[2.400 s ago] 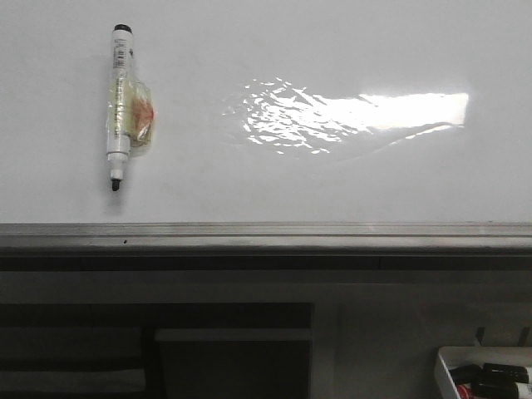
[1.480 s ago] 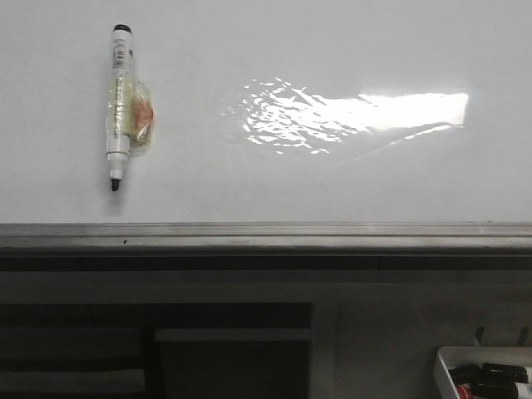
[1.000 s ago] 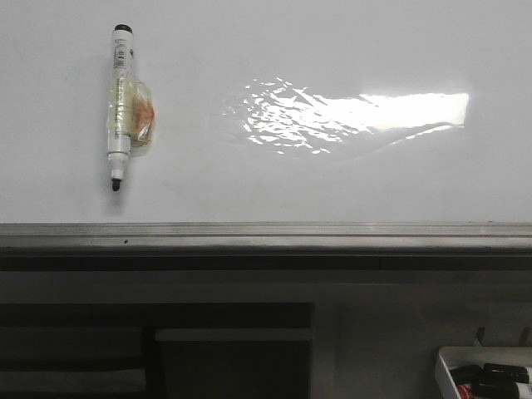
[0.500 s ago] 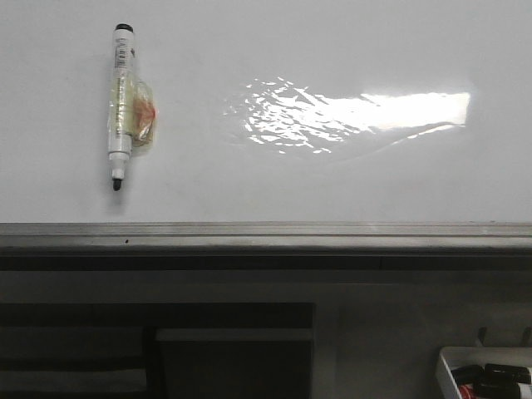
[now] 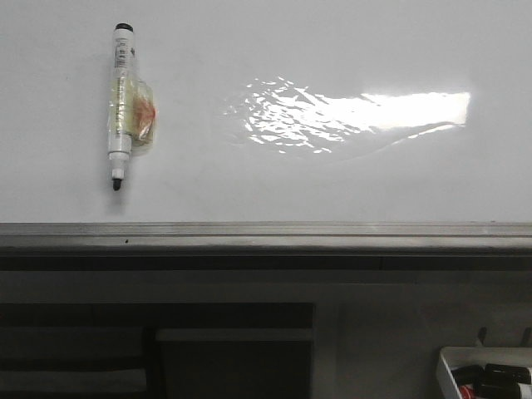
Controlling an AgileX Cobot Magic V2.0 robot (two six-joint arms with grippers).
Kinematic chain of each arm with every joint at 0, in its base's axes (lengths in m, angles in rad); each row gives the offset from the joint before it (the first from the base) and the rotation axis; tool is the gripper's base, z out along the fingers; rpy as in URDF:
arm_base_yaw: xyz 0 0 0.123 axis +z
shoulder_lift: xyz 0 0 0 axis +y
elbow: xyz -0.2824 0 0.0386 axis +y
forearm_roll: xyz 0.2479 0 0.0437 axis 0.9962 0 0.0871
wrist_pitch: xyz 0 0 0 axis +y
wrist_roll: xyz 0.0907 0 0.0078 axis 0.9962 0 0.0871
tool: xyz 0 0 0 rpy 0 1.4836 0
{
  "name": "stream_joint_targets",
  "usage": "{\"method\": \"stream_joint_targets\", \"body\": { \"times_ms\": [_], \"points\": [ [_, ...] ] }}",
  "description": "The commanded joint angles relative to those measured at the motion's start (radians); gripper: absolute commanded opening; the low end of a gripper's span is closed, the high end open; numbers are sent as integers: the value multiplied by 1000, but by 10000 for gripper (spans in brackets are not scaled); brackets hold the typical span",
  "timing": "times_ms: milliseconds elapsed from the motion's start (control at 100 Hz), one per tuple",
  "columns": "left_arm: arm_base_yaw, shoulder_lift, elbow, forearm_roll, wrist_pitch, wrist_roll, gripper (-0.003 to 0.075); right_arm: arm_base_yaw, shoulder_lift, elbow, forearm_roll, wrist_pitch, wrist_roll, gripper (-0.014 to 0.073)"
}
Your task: Write number 4 on whiteboard
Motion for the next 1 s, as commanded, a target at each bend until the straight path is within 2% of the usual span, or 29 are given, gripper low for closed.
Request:
{"method": "stream_joint_targets", "body": {
  "times_ms": [0,110,230,300,470,530,640,710,820,900,990],
  "points": [
    [0,65,-52,66,-127,-11,-20,-2,86,-70,6,-58,-6,-62],
    [0,102,-67,80,-167,-11,-20,-2,177,-107,6,-147,-6,-62],
    [0,137,-74,78,-179,-11,-4,-2,230,-147,9,-179,-6,-62],
    [0,167,-74,78,-193,-11,56,-2,242,-166,9,-179,-6,-62],
    [0,243,-74,78,-308,-11,287,-2,242,-171,9,-171,-6,-62],
    [0,281,-74,62,-392,-11,318,-2,242,-171,9,-181,-6,-62],
    [-27,360,-74,87,-552,-11,318,-2,242,-171,9,-193,-6,-62],
    [-66,416,-74,181,-648,-73,318,-2,242,-171,9,-190,-6,-62],
    [-165,523,-76,360,-737,-268,327,-2,242,-171,9,-190,-6,-62],
    [-247,614,-76,363,-744,-390,378,-2,242,-171,9,-190,-6,-62],
    [-318,709,-76,332,-761,-412,455,-2,242,-171,9,-190,-6,-62]
  ]
}}
